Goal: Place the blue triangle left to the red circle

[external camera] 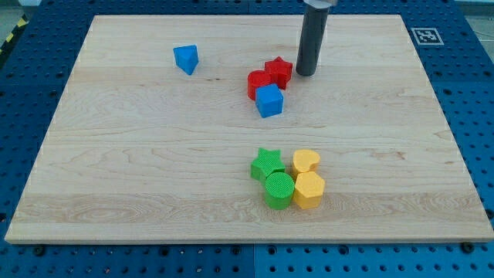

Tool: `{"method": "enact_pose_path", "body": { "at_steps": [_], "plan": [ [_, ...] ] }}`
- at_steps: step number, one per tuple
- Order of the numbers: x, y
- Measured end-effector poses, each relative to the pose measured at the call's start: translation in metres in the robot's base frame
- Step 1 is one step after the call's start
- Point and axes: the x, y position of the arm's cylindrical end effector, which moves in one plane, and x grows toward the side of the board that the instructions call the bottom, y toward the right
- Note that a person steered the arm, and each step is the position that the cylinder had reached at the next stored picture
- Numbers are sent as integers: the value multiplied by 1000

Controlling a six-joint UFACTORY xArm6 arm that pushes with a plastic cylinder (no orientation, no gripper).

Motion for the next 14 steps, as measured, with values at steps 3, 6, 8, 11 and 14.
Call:
{"method": "enact_pose_path", "body": {
  "at_steps": [3, 6, 8, 11, 14],
  "plan": [
    [-50, -161],
    [-53, -182],
    [-49, -182],
    [-10, -182],
    [18, -193]
  ]
}}
